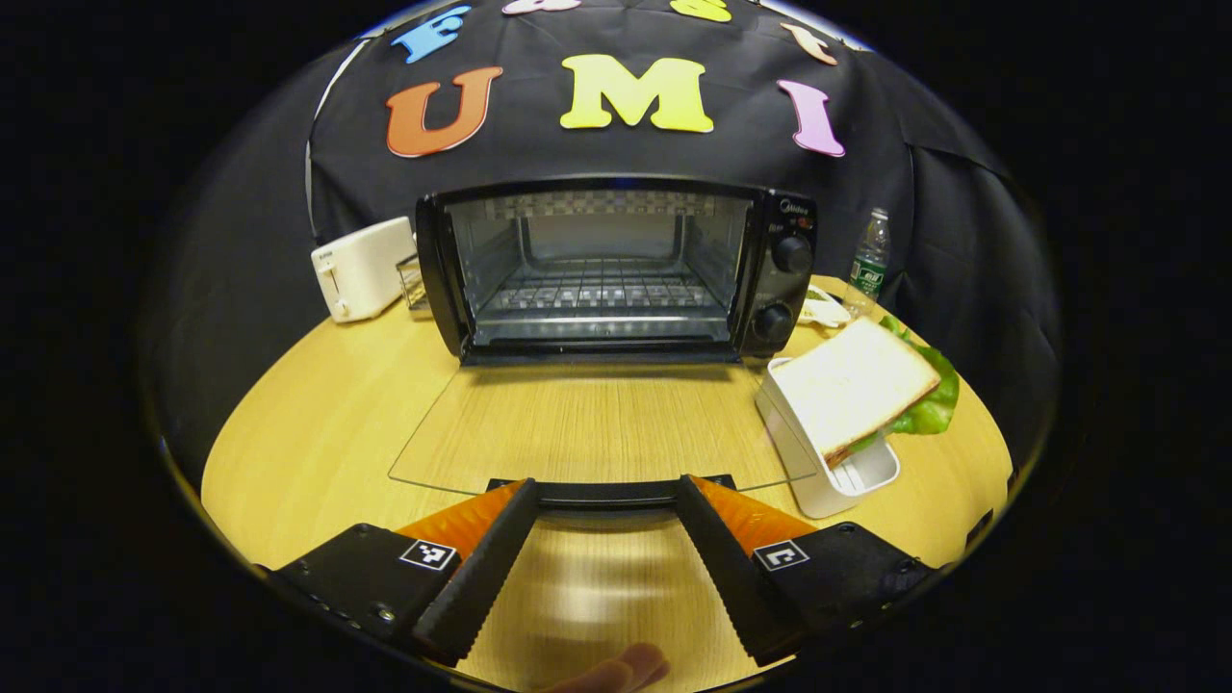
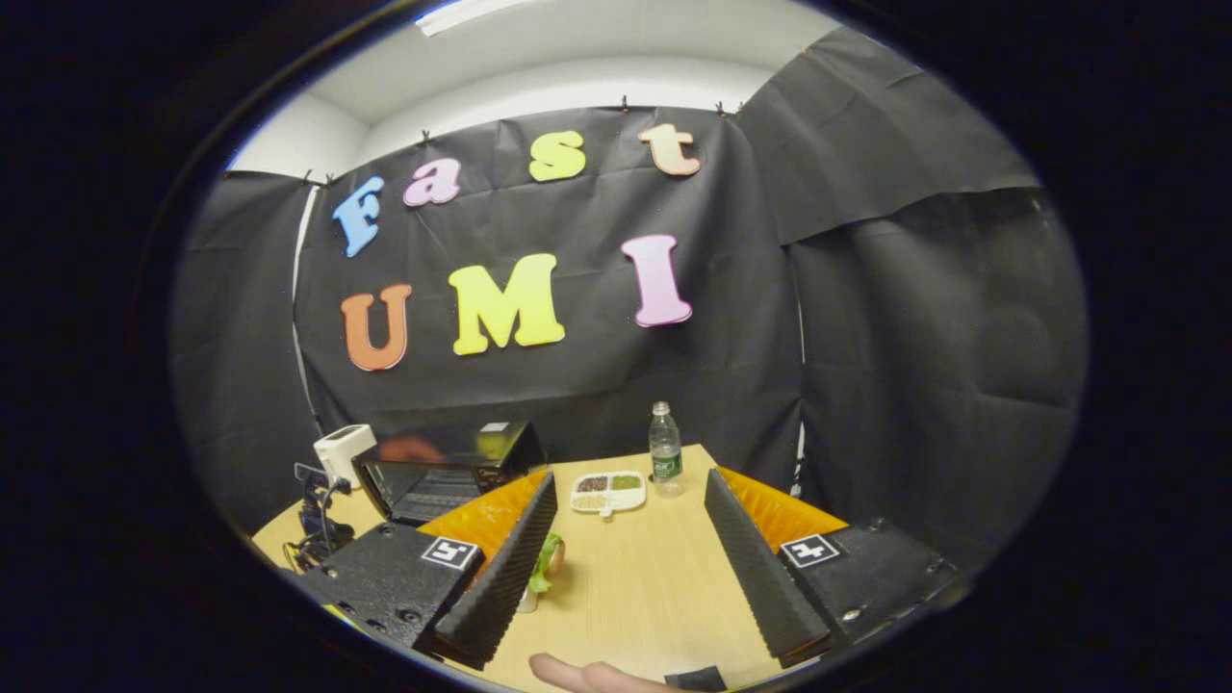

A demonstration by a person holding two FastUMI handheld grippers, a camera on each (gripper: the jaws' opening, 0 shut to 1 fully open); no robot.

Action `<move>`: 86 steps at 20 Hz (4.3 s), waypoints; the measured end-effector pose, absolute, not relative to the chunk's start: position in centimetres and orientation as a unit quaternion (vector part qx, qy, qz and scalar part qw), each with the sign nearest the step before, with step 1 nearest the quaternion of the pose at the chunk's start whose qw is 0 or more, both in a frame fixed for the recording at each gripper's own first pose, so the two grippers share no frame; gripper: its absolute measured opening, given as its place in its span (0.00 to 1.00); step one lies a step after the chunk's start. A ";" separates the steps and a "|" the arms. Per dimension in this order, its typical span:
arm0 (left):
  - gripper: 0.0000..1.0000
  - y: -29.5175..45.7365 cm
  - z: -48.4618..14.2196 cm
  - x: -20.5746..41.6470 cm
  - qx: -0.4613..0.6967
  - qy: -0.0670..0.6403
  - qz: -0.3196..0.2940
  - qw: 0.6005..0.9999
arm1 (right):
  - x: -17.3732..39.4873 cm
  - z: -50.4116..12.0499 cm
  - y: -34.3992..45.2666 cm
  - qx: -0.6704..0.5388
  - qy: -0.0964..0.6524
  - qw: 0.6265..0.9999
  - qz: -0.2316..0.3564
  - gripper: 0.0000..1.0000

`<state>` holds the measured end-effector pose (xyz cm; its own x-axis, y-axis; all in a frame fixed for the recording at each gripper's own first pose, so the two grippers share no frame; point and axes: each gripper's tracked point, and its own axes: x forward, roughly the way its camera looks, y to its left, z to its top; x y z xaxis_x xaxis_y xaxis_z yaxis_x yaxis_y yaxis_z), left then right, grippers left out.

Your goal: Open the electric oven with the left hand, put the food in, and close the electric oven.

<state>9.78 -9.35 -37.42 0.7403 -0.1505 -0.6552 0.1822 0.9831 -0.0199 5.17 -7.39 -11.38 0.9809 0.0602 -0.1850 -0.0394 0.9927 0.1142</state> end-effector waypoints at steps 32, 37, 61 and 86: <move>0.93 -0.6 -7.2 5.5 -0.039 0.017 -0.009 0.999 | 19.0 -33.4 5.8 0.188 0.586 0.744 0.262 0.80; 0.93 -1.0 -6.2 4.6 -0.014 0.009 -0.004 1.000 | 18.0 -34.5 8.1 0.252 0.625 0.687 0.271 0.75; 0.96 1.2 -8.4 1.8 0.021 0.008 -0.054 0.998 | 12.6 -27.5 18.3 0.467 0.347 0.780 0.229 0.40; 0.95 8.1 -11.1 1.7 0.012 0.000 -0.048 0.999 | 32.9 -33.0 33.6 0.520 0.182 0.831 0.082 0.42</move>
<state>1.75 8.10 -11.14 0.9954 -0.0953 -0.0014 0.0953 0.9952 0.0237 32.88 33.59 -33.02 0.9205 0.3250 -0.2168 0.0530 0.4458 0.8935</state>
